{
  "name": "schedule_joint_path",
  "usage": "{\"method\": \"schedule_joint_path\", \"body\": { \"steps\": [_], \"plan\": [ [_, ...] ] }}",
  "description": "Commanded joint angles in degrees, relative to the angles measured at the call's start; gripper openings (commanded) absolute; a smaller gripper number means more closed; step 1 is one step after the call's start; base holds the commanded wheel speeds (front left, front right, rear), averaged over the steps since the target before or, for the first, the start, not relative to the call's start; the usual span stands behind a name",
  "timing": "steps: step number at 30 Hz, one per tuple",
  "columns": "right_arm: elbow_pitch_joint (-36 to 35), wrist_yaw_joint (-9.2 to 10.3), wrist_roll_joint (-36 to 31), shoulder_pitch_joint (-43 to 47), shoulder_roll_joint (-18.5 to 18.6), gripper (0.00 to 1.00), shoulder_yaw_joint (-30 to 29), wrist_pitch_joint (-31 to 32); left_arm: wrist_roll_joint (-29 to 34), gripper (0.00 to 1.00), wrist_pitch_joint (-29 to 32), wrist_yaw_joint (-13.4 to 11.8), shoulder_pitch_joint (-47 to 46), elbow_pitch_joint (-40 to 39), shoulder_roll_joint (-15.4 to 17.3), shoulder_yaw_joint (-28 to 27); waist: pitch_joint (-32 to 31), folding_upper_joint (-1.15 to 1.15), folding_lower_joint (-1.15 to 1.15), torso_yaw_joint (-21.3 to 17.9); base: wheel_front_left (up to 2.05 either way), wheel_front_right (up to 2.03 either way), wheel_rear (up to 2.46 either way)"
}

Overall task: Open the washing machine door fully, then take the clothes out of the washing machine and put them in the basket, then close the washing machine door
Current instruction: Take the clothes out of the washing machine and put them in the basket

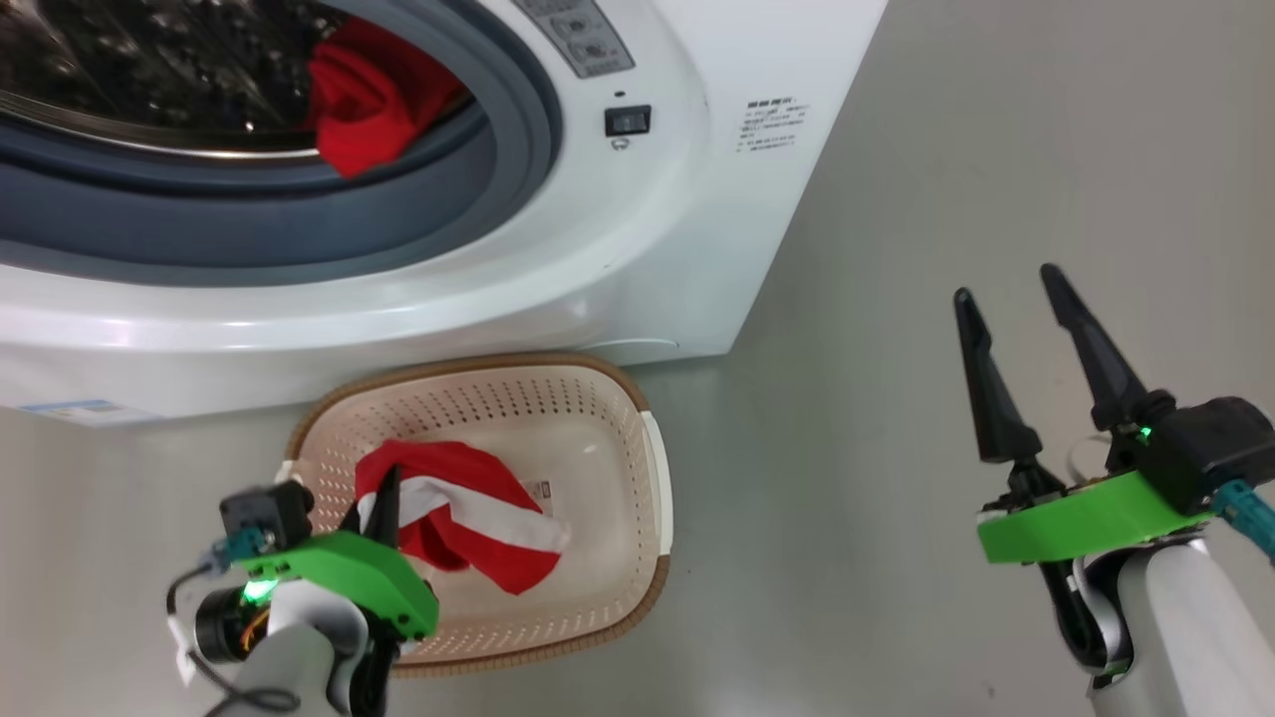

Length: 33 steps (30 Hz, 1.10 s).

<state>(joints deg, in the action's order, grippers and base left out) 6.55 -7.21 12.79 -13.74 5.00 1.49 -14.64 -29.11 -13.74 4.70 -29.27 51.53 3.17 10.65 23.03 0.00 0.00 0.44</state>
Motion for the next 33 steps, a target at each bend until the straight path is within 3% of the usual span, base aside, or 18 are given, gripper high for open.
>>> {"method": "schedule_joint_path", "body": {
  "steps": [1,11,24,25,26,27,33],
  "plan": [
    [-0.86,-0.28,-0.75,-1.14,-0.23,1.00,0.16,-0.36,-1.75,0.00,0.19,0.98,-3.26,3.63,0.70,-1.61,2.16,0.00,0.00,-1.13,0.00,0.00,0.00],
    [1.22,-0.28,-0.99,-2.57,-1.49,1.00,-0.69,-0.36,-4.88,0.00,7.76,2.14,-11.42,18.11,-0.03,-0.13,5.72,0.00,0.00,-3.57,0.00,0.00,0.00],
    [1.62,-0.28,-0.38,-4.67,-2.01,1.00,-0.05,-0.36,-6.23,0.00,9.05,1.52,-13.87,21.90,0.89,-0.27,10.15,0.00,0.00,-5.56,0.00,0.00,0.00],
    [1.64,-0.28,-0.34,-4.69,-2.03,1.00,-0.12,-0.36,-6.28,0.24,8.55,1.44,-13.91,21.95,0.89,-0.29,10.26,0.00,0.00,-5.53,0.00,0.00,0.00],
    [1.64,-0.28,-0.31,-4.69,-2.04,1.00,-0.24,-0.36,-6.33,0.56,7.99,1.45,-13.96,22.00,0.88,-0.29,10.32,0.00,0.00,-5.46,0.00,0.00,0.00],
    [1.66,-0.28,-0.30,-4.65,-2.05,1.00,-0.38,-0.36,-6.35,1.00,7.54,1.46,-13.96,22.04,0.86,-0.24,10.29,0.00,0.00,-5.34,0.00,0.00,0.00],
    [2.72,-0.28,-0.54,-4.41,-2.09,1.00,-0.77,-0.36,-6.34,1.00,3.70,1.99,-13.91,22.15,0.54,0.56,8.68,0.00,0.00,-4.21,0.00,0.00,0.00]
  ]
}}
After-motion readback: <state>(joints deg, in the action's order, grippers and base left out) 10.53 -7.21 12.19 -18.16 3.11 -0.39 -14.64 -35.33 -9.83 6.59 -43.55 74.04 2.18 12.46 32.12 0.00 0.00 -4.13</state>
